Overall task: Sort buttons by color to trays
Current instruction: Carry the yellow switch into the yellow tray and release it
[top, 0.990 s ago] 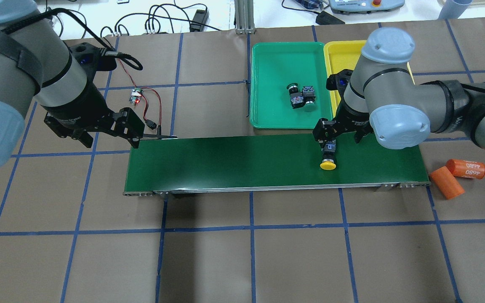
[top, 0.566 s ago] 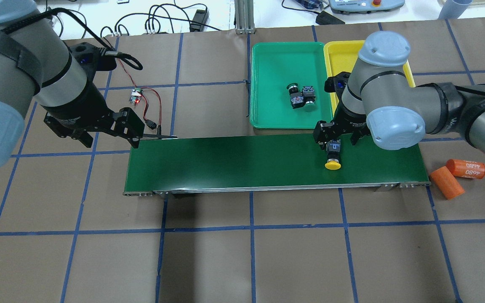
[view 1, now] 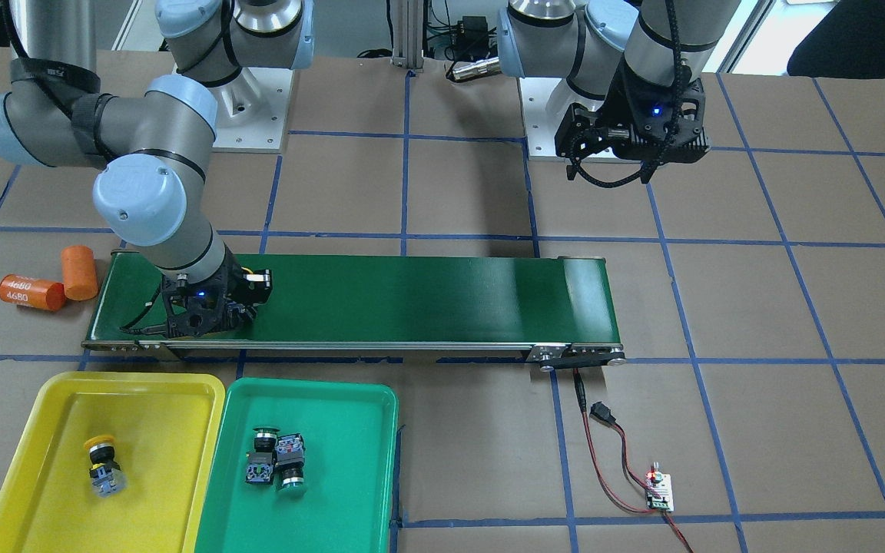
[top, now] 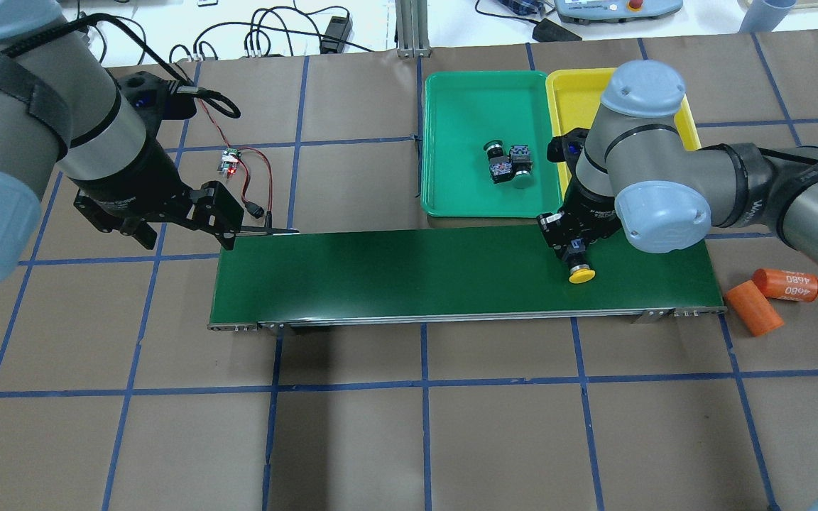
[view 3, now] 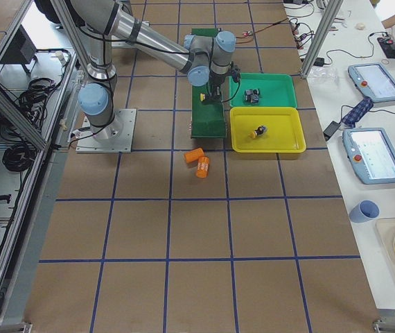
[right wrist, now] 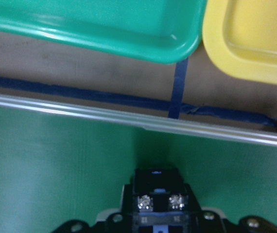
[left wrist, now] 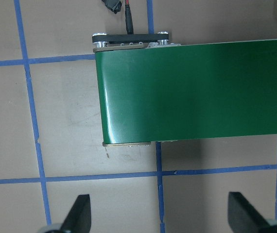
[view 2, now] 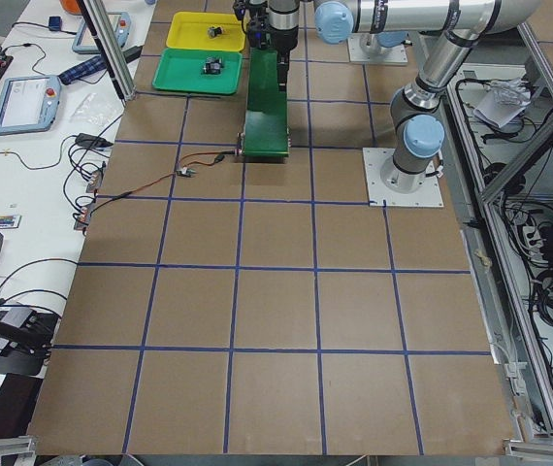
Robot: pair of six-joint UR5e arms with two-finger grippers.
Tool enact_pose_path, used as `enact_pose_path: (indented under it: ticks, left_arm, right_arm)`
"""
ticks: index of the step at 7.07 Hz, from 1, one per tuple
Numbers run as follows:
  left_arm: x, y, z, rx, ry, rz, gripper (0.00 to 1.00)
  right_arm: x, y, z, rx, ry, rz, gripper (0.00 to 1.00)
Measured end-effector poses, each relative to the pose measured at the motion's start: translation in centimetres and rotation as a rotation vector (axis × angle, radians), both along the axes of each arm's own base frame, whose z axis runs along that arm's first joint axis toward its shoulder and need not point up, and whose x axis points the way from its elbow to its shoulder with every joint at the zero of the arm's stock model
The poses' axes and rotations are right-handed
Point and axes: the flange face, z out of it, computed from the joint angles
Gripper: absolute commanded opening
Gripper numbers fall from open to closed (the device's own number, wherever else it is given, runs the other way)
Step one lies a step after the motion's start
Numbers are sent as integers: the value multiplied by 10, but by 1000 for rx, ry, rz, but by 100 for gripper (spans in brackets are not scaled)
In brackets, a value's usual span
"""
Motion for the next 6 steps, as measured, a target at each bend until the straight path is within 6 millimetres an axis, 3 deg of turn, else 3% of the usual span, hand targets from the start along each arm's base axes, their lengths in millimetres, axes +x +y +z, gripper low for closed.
enact_pose_path:
  ticks: [1,3,4,5,6]
  left_arm:
    - [0,0,0,0,0,0,100]
    - [0,0,0,0,0,0,100]
    - [0,0,0,1,0,0,100]
    - [0,0,-1,2,0,0,100]
    - [0,0,-1,2,0,0,100]
  right_arm:
    - [-3,-20,7,-27,1,2,25]
    - [-25,-99,15,-84,1,-6,22]
    - [-43,-140,16,-111,-5,-7,25]
    - [-58,-170,12,-130,-11,-7,62]
    - [-65,-187,7,-135,-19,-9,84]
